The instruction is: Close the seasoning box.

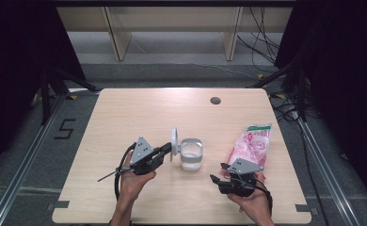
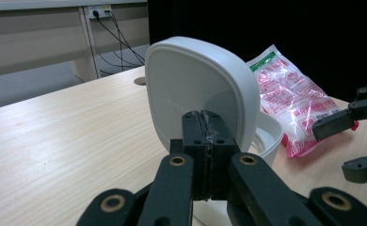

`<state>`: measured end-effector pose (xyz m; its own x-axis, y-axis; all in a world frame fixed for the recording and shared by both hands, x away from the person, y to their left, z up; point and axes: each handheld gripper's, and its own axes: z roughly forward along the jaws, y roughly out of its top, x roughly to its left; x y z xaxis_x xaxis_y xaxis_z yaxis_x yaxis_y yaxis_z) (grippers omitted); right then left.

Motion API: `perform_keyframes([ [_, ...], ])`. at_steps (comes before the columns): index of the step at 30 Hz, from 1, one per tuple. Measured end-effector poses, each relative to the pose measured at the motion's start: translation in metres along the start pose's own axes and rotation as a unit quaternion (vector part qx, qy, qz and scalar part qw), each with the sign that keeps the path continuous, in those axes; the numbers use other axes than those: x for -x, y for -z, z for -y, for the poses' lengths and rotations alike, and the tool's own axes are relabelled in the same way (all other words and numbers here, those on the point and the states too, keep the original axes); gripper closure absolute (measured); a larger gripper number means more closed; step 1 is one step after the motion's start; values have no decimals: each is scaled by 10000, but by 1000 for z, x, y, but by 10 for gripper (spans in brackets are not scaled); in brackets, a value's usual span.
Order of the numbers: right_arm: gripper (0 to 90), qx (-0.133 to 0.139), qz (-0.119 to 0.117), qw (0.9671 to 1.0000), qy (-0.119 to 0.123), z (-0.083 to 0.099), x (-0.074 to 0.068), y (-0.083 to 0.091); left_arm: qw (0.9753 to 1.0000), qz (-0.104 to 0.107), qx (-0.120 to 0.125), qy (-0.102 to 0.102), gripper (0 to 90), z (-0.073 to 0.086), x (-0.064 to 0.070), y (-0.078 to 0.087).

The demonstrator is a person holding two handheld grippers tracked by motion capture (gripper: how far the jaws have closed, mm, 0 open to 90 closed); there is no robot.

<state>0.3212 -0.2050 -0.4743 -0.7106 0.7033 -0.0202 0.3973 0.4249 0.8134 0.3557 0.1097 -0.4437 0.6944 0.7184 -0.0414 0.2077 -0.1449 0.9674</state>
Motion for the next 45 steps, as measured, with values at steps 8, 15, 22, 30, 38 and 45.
perform_keyframes([
  [8, 407, -25, -1, 10000, -13, 0, -1, 0, 10000, 12, 45, -15, 883, -4, 3, -3],
  [15, 401, -88, -42, 9999, -38, 0, -2, -1, 10000, 22, 13, 1, 880, -4, 4, -4],
  [22, 401, -64, -39, 10000, -4, 0, -1, -1, 9999, 91, 23, -95, 877, -8, 9, -9],
  [30, 401, -4, 23, 10000, 73, 0, 0, -1, 9997, 217, 63, -86, 851, -7, 15, -14],
  [38, 401, -81, -21, 10000, -52, 0, -1, -1, 9993, 330, 137, 97, 704, -7, 16, -10],
  [45, 400, -32, 25, 10000, 39, 0, 0, -1, 9994, 329, 99, 36, 521, -5, 16, -7],
])
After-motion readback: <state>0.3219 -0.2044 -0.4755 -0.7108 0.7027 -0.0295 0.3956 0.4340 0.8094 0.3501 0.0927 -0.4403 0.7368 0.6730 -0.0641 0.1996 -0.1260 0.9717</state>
